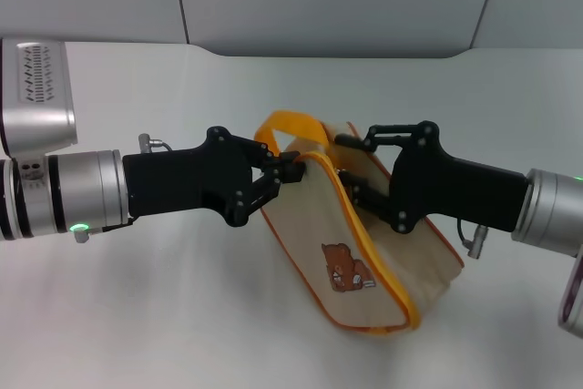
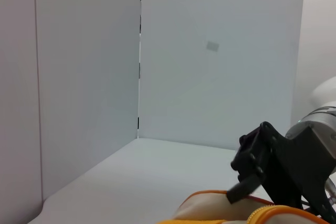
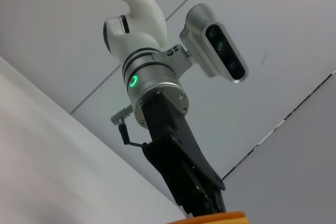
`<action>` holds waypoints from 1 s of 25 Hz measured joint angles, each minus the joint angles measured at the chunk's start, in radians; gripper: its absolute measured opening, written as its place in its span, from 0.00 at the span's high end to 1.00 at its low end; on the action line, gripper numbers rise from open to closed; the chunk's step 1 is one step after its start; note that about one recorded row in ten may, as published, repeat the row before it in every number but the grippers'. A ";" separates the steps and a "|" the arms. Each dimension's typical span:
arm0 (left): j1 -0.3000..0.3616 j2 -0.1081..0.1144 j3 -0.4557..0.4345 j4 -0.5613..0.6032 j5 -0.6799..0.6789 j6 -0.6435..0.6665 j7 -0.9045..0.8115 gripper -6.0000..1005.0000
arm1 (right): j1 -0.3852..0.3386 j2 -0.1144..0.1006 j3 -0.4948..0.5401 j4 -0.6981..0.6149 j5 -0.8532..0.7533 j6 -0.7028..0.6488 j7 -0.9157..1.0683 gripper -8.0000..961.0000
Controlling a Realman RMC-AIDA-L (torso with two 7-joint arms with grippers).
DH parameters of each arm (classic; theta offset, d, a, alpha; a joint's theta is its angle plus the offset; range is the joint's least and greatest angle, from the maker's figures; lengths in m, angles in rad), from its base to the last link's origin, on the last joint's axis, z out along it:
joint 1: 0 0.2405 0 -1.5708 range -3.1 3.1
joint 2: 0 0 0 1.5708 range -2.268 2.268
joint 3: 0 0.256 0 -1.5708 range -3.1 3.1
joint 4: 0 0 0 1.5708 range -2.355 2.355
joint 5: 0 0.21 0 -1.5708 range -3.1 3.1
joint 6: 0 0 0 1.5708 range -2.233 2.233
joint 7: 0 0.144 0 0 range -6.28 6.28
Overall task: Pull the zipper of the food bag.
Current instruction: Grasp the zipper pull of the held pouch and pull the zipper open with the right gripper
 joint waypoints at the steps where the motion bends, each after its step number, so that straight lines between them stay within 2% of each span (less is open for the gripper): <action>1: 0.000 0.000 0.000 0.000 0.000 0.000 0.000 0.93 | 0.000 0.000 0.000 0.000 0.000 0.000 0.000 0.53; 4: 0.000 0.000 0.000 0.000 -0.001 0.001 -0.001 0.92 | 0.000 0.000 0.000 0.006 0.000 0.001 0.000 0.53; 6: 0.001 0.000 0.000 0.000 -0.001 0.004 -0.001 0.92 | 0.001 0.000 0.000 0.013 -0.004 0.001 0.000 0.73; 12: 0.001 -0.001 0.000 0.000 -0.002 0.015 -0.001 0.92 | 0.005 0.000 -0.024 0.019 -0.009 0.005 -0.001 0.95; 19: 0.022 -0.001 -0.002 -0.006 -0.058 0.002 -0.001 0.91 | -0.021 -0.008 -0.051 0.001 -0.013 0.010 0.016 0.99; 25: 0.040 0.000 -0.048 -0.012 -0.068 -0.064 -0.027 0.91 | -0.110 -0.011 -0.091 -0.169 -0.089 -0.030 0.188 0.95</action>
